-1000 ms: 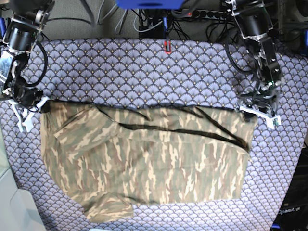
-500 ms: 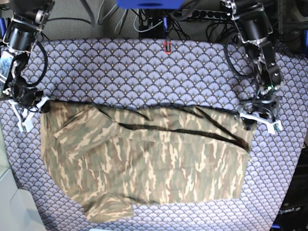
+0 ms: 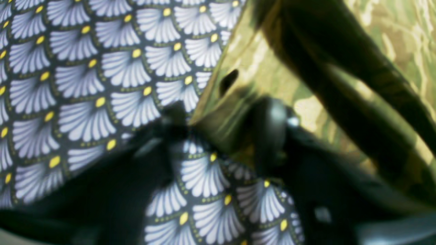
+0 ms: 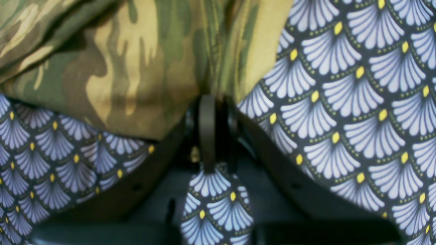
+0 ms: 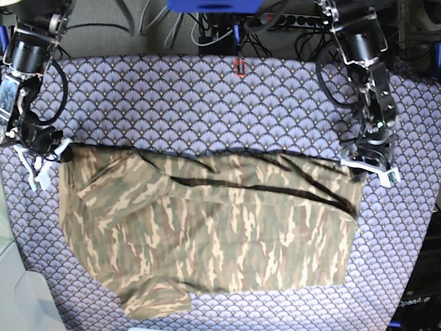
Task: Fold the T-shirt properly
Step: 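Drag the folded edge back toward the robot with both grippers, then pull the shirt further toward the robot and open both grippers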
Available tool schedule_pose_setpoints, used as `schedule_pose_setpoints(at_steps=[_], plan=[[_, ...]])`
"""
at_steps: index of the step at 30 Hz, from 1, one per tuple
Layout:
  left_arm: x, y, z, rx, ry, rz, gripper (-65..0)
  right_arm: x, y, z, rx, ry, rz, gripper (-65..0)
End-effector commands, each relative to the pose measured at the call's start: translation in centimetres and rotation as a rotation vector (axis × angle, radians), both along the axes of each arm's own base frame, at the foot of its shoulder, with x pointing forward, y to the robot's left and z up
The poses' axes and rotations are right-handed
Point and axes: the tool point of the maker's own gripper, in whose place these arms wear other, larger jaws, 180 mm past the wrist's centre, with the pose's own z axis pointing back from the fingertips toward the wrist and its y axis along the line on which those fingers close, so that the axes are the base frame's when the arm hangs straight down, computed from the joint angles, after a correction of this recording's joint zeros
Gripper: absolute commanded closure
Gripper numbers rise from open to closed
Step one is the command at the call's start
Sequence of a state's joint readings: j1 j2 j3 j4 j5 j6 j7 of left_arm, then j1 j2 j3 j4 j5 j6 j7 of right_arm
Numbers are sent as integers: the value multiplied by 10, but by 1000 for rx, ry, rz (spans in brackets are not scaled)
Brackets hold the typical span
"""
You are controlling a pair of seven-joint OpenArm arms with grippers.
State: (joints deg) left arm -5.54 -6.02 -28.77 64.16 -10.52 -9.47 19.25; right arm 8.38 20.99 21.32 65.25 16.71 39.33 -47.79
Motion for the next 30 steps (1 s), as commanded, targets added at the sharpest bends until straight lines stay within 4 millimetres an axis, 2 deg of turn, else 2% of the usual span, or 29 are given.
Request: schedule_pose_setpoints(at_steps=[1,4,10,20,27,30], plan=[[5,4,8,9,-18,-3,-160,-4,5,-4,-1,34,24,0],[6,4,10,10,-18,-5,0,-3,5,-3,-4,29,26,0],[0,3,5,-4,34,-13,0,-8,1,-4,-9,33,19,0],[-13,7,43,71,20,-50,0,-25,3,22,-105,-35,76,0],[-24,19,54,125,26,-60,0,-32,-28,34,-121,-64,-21,0],[-35,20,55,148,32,-68,0,-43,-44,34,-144,-47,-47,0]])
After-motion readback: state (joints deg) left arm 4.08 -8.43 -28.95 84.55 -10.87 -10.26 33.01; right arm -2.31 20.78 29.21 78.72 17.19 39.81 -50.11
